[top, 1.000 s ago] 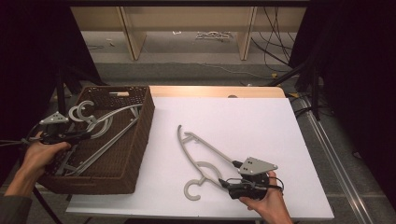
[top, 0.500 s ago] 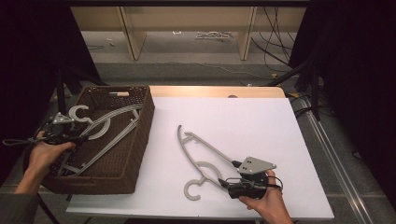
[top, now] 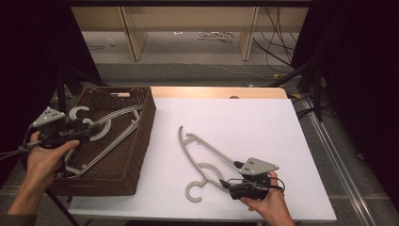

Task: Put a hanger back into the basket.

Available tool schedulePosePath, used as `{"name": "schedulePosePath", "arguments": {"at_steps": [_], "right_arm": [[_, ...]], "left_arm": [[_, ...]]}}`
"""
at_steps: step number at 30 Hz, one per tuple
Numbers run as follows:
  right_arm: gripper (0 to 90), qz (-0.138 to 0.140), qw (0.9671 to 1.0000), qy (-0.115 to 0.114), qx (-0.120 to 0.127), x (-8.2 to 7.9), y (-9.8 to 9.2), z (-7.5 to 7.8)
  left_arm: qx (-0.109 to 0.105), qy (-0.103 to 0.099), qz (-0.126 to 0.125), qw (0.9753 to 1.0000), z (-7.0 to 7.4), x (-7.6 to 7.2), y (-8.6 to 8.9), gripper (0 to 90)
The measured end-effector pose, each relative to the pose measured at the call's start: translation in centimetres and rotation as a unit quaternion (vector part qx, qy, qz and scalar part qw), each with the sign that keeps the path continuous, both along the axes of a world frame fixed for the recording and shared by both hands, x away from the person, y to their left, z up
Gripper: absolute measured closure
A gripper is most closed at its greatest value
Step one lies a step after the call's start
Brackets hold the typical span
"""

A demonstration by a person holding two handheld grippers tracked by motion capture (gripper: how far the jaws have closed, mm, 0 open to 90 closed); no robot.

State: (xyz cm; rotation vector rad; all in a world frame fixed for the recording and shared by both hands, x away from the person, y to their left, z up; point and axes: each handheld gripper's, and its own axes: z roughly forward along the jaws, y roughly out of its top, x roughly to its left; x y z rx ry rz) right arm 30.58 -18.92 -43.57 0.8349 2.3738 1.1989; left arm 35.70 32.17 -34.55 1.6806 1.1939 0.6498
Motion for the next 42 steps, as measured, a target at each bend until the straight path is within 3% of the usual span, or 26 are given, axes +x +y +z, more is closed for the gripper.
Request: {"name": "schedulePosePath", "arguments": {"at_steps": [1, 2, 5, 8, 9, 10, 12, 13, 15, 16, 17, 18, 20, 22, 25, 28, 31, 34, 35, 36, 38, 40, 42], "right_arm": [[24.4, 0.001, 1.0000, 0.002, 0.000, 0.0, 0.0, 0.0], [24.3, 0.001, 1.0000, 0.003, 0.000, 0.0, 0.0, -0.1], [24.4, 0.000, 1.0000, 0.005, 0.001, -0.1, 0.1, -0.1], [24.3, 0.003, 1.0000, -0.002, 0.000, -0.1, 0.1, 0.0], [24.3, 0.004, 1.0000, -0.003, 0.000, 0.0, 0.1, 0.0], [24.4, 0.006, 1.0000, -0.003, 0.001, 0.0, 0.1, 0.0], [24.5, 0.006, 1.0000, -0.002, 0.003, -0.1, 0.0, 0.0], [24.5, 0.003, 1.0000, -0.002, 0.006, -0.1, 0.0, 0.1], [24.5, 0.005, 0.9999, -0.006, 0.009, 0.2, 0.0, 0.0], [24.5, 0.005, 0.9999, -0.007, 0.008, 0.2, 0.1, 0.0], [24.5, 0.006, 1.0000, -0.002, 0.007, 0.2, 0.1, 0.0], [24.6, 0.007, 1.0000, 0.000, 0.006, 0.2, 0.1, 0.0], [24.6, 0.007, 0.9999, -0.003, 0.009, 0.2, 0.1, 0.0], [24.5, 0.009, 0.9999, -0.001, 0.008, 0.2, 0.1, 0.0], [24.5, 0.007, 0.9999, -0.004, 0.007, 0.3, -0.1, 0.0], [24.5, 0.006, 1.0000, 0.000, 0.007, 0.1, -0.2, -0.1], [24.6, 0.005, 1.0000, -0.002, 0.008, 0.0, -0.3, 0.0], [24.6, 0.002, 1.0000, -0.002, 0.006, -0.1, -0.4, -0.1], [24.6, 0.003, 1.0000, -0.002, 0.006, -0.1, -0.4, -0.1], [24.6, 0.003, 1.0000, -0.001, 0.006, -0.2, -0.4, -0.1], [24.6, 0.001, 1.0000, -0.005, 0.004, -0.3, -0.3, -0.1], [24.6, 0.005, 1.0000, -0.002, 0.003, -0.3, -0.3, -0.1], [23.8, 0.006, 1.0000, -0.002, 0.004, -0.3, -0.3, -0.2]], "left_arm": [[0.000, 0.000, 0.000, 1.0000, 0.0, 0.0, 0.0, 26.1], [-0.015, -0.016, -0.029, 0.9993, 0.4, -1.1, -2.3, 24.3], [-0.023, -0.024, -0.077, 0.9965, 0.7, -2.2, -5.0, 21.6], [-0.029, -0.032, -0.109, 0.9931, 0.7, -2.9, -7.0, 18.7], [-0.029, -0.032, -0.109, 0.9931, 0.7, -2.9, -7.0, 18.7], [-0.056, -0.039, -0.120, 0.9904, 0.4, -3.5, -7.9, 18.6], [-0.080, -0.045, -0.134, 0.9867, -0.1, -4.1, -8.9, 16.9], [-0.090, -0.055, -0.146, 0.9837, -0.7, -4.5, -9.5, 16.9], [-0.093, -0.055, -0.173, 0.9789, -1.5, -4.9, -10.4, 16.8], [-0.093, -0.059, -0.201, 0.9734, -2.0, -5.1, -11.0, 15.7], [-0.090, -0.063, -0.208, 0.9720, -2.4, -5.3, -11.2, 16.1], [-0.085, -0.060, -0.207, 0.9727, -2.8, -5.5, -11.6, 16.3], [-0.085, -0.065, -0.213, 0.9712, -3.6, -5.7, -12.1, 16.0], [-0.083, -0.078, -0.207, 0.9717, -4.1, -6.0, -12.3, 16.0], [-0.091, -0.088, -0.220, 0.9673, -3.8, -6.2, -12.3, 16.2], [-0.093, -0.096, -0.225, 0.9651, -3.9, -6.5, -12.4, 16.2], [-0.074, -0.100, -0.225, 0.9663, -4.4, -6.7, -12.5, 16.1], [-0.079, -0.089, -0.232, 0.9655, -5.2, -6.9, -12.9, 15.9], [-0.075, -0.087, -0.240, 0.9641, -5.5, -7.0, -13.1, 15.8], [-0.070, -0.089, -0.246, 0.9625, -5.9, -7.2, -13.3, 15.8], [-0.046, -0.094, -0.250, 0.9625, -6.3, -7.5, -13.7, 15.8], [-0.049, -0.094, -0.253, 0.9618, -6.6, -7.6, -13.8, 15.8], [-0.054, -0.092, -0.247, 0.9630, -7.3, -7.6, -13.9, 15.8]]}}
